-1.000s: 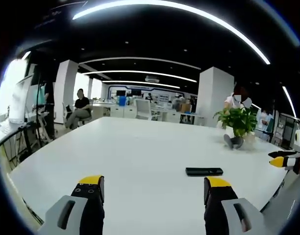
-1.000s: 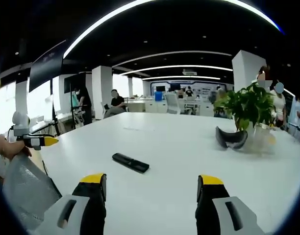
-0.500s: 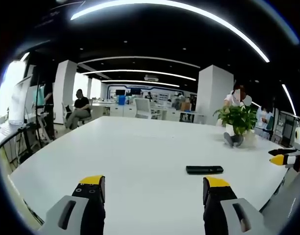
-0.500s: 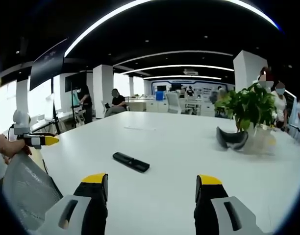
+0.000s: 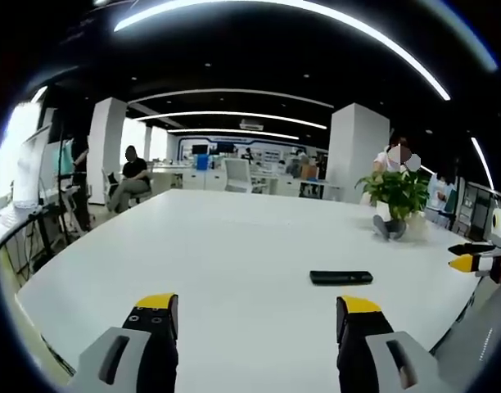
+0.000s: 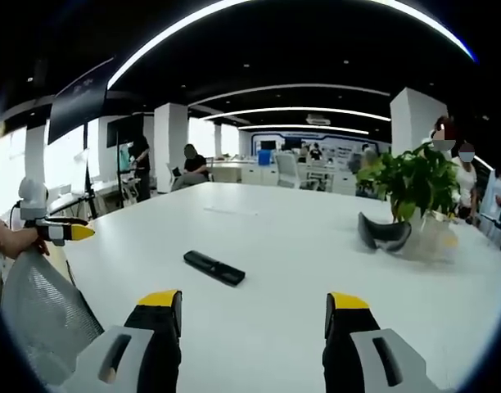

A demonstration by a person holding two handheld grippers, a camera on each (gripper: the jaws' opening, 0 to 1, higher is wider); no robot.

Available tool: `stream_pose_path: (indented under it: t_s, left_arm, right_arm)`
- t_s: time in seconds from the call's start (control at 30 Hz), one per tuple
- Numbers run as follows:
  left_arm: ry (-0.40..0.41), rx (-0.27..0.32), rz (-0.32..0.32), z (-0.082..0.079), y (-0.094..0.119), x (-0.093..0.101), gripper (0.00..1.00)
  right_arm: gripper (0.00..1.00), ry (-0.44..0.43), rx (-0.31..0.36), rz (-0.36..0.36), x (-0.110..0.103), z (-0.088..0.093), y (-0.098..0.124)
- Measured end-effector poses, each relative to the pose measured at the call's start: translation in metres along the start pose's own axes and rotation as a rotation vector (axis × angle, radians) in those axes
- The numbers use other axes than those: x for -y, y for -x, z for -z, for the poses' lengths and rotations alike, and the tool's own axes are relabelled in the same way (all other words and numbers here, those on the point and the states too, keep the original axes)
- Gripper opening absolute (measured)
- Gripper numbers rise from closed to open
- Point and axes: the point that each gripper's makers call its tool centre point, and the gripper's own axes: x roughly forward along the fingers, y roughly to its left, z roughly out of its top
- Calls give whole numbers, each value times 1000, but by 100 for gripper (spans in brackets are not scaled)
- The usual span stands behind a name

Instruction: Press the specified remote control buttons in sequence, fully releasing each button before pressing the next.

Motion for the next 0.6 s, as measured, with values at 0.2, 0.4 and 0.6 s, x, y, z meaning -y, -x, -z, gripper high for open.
stream_pose_path:
  t_s: [0.2, 0.4, 0.6]
  left_arm:
    - [-19, 11, -7, -2, 1, 0, 84]
    - [-48, 12, 24, -3, -3, 5, 84]
    - [-6, 18, 35, -2, -3, 3, 84]
  right_arm:
    - [72, -33, -7, 11, 6, 4, 1]
    - [71, -56, 24, 50, 14, 0, 6]
    - [69, -81, 20, 125, 28, 2, 10]
